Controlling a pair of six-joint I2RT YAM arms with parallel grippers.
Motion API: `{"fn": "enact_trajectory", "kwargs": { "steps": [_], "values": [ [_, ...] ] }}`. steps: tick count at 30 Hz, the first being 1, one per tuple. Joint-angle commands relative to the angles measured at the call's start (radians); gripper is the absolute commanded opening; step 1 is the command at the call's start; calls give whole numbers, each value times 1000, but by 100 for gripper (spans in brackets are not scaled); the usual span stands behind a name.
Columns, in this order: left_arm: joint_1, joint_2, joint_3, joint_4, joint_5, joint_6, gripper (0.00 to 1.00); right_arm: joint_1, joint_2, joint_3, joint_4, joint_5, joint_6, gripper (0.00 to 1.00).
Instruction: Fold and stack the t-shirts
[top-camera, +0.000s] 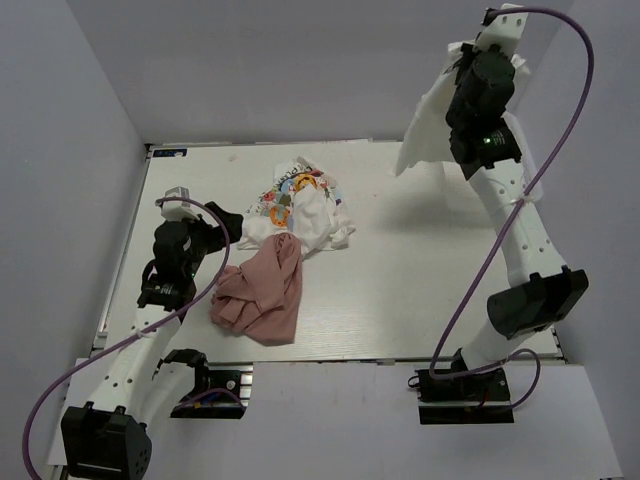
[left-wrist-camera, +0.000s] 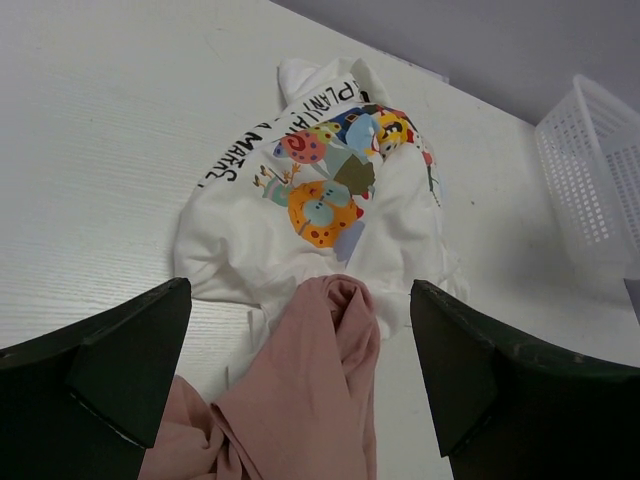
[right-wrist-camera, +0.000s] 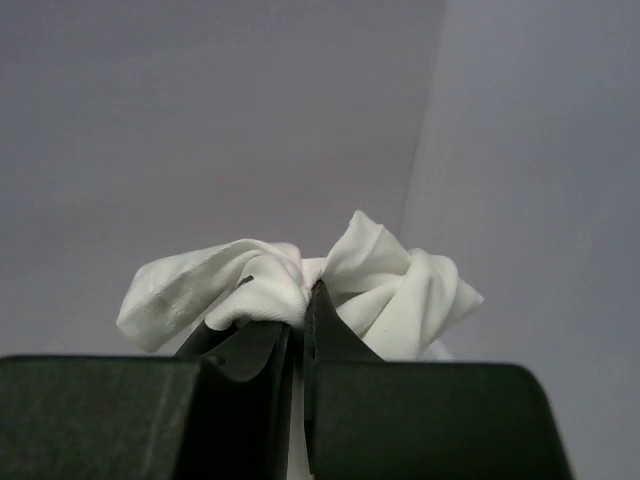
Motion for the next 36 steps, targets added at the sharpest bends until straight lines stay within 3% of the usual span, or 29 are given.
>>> {"fn": "enact_trajectory", "kwargs": {
  "steps": [1,7,12,13,14,15,17,18,20,23,27,31,35,36],
  "values": [
    [4,12,33,-15,-41,11,100,-89,80,73,169,-7,-142,0],
    [4,21,55,-37,-75,1,100,-249,278,272,53,-41,-100,0],
    [4,32,79,-47,-75,-11,100,-309,362,102,45,-63,16,0],
    [4,32,79,-48,-75,-11,100,-310,371,100,-39,-84,66,40],
    [4,32,79,-48,-84,-11,100,-310,379,102,-69,-102,100,70],
    [4,32,79,-48,-84,-20,100,-310,372,93,-110,-169,113,90],
    [4,32,79,-48,-84,-20,100,-301,333,61,-136,-231,127,90],
    [4,32,79,-48,-84,-20,100,-298,291,29,-136,-360,125,90],
    [4,32,79,-48,-84,-29,100,-283,224,-28,-142,-467,167,90],
    [4,32,58,-48,-75,-60,100,-196,134,-140,-159,-805,159,90],
    [4,32,58,-60,-60,-94,100,-94,131,-243,-118,-888,154,90],
    [-6,22,67,-72,-18,-126,100,44,268,-213,-121,-891,142,90],
    [-6,-2,12,-72,-6,-163,100,194,455,-80,-166,-799,83,90],
    [-6,-2,12,-84,-6,-175,100,232,480,-66,-162,-709,69,90]
  ]
}}
